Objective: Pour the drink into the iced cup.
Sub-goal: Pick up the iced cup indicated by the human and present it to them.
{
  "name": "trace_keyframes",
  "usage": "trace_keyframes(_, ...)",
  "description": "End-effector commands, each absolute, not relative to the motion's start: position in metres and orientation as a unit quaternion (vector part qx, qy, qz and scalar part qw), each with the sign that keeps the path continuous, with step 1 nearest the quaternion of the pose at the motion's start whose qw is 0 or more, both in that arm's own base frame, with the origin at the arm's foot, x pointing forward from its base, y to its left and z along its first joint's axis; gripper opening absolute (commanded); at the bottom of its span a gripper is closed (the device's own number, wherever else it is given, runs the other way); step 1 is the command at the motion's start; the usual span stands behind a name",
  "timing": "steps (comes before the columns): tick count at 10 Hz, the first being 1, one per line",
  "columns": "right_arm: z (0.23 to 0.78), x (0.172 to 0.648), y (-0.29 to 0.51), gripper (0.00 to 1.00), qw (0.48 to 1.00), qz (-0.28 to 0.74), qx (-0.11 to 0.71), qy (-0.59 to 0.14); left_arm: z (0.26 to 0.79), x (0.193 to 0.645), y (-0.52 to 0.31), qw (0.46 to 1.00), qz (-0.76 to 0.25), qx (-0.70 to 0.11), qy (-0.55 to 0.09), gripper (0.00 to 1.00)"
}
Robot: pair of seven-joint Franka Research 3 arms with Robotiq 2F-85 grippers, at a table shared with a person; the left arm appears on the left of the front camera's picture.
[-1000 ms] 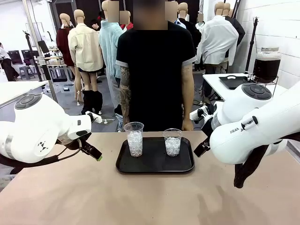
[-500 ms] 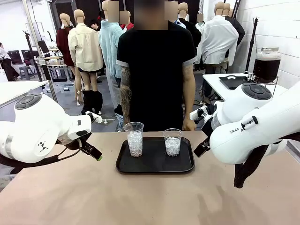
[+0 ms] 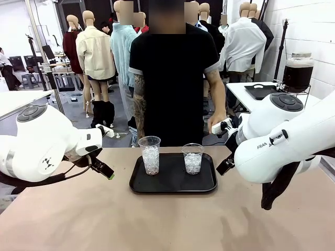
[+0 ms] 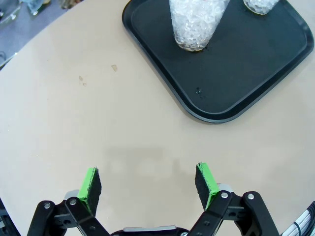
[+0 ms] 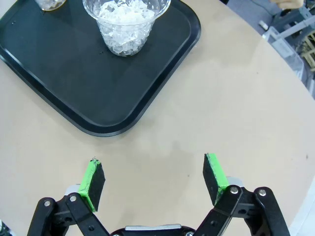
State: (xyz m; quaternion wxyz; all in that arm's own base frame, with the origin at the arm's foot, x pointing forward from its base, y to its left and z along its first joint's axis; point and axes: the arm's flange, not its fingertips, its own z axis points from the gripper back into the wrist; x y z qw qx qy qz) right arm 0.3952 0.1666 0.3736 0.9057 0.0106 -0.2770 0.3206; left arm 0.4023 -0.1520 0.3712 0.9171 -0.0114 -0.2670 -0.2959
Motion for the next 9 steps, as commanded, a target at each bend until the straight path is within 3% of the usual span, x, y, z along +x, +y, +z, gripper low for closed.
trace_keyframes(1,0.3736,0.3952,0.1667,1.00,0.906,0.320,0.011,-0.277,0.3713,0.4027,-0.1509,0.917,-0.295,-0.011,-0.267,1.00)
trace_keyframes(9,0.3736,0.3952,0.1667,1.00,0.906,0.320,0.011,-0.277,0.3713,0.4027,-0.1509,0.917,-0.295,-0.011,-0.267,1.00)
